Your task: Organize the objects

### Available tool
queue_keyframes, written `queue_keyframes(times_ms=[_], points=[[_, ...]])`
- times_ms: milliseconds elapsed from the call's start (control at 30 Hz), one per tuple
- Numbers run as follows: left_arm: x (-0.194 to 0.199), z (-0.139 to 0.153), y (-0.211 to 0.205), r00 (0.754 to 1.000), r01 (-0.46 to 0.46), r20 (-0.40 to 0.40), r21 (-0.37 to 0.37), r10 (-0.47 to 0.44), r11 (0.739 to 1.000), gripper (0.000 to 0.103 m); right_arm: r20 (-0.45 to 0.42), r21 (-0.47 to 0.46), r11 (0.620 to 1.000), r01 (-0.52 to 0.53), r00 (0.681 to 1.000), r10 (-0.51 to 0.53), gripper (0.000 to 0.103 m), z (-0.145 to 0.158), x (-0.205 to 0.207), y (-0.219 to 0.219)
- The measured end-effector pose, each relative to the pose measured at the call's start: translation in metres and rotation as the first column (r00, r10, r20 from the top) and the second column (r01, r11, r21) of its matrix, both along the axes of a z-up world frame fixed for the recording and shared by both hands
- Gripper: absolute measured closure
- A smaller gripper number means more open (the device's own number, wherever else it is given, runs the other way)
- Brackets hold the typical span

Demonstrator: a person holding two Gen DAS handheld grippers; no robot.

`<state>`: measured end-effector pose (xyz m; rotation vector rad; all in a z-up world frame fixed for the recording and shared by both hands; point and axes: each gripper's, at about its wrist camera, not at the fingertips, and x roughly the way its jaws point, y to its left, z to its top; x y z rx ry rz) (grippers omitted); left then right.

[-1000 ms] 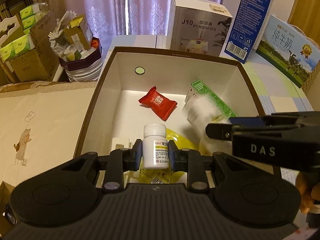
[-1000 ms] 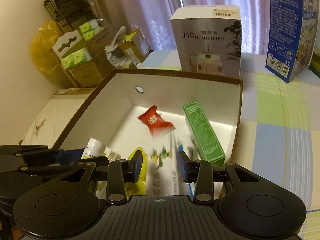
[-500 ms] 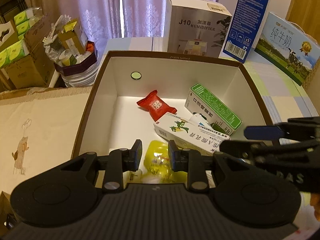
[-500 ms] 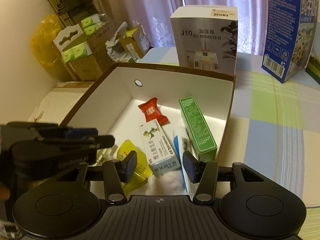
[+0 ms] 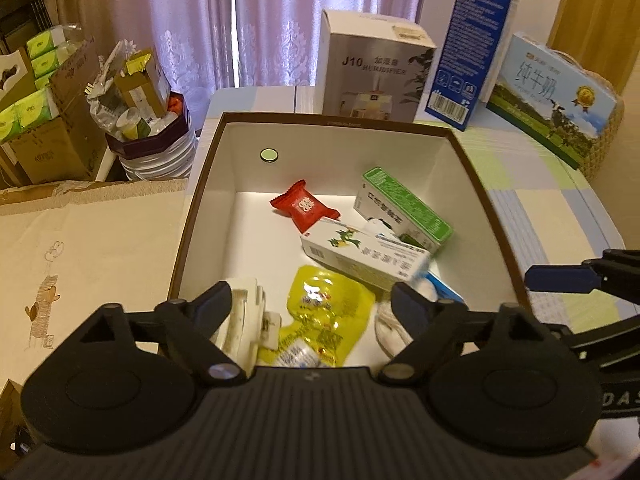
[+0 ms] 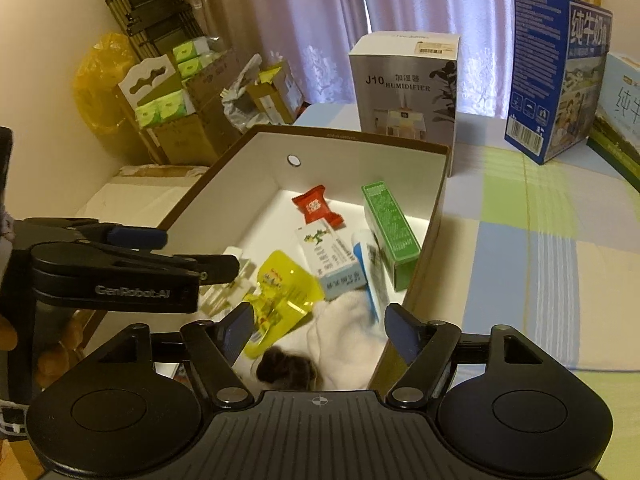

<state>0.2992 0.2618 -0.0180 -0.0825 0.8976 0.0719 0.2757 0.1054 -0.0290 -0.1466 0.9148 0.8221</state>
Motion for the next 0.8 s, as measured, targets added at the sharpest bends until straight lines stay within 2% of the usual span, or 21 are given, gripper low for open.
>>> queue_keyframes(times_ms=[400, 800], points=[[-0.065, 0.031, -0.032, 0.997, -0.064, 0.042, 0.016, 0.063, 0.998, 0.009, -0.005, 0.033, 0.999, -0.007, 1.0, 0.007, 0.033, 0.017, -0.038, -0.054], [-0.137, 0.041, -0.106, 0.994, -0.098, 0.054, 0.028, 0.096, 0.995, 0.002, 0.017, 0.01, 1.0, 0.012, 1.0, -0.012, 0.033, 0.03, -0.077, -0.146]])
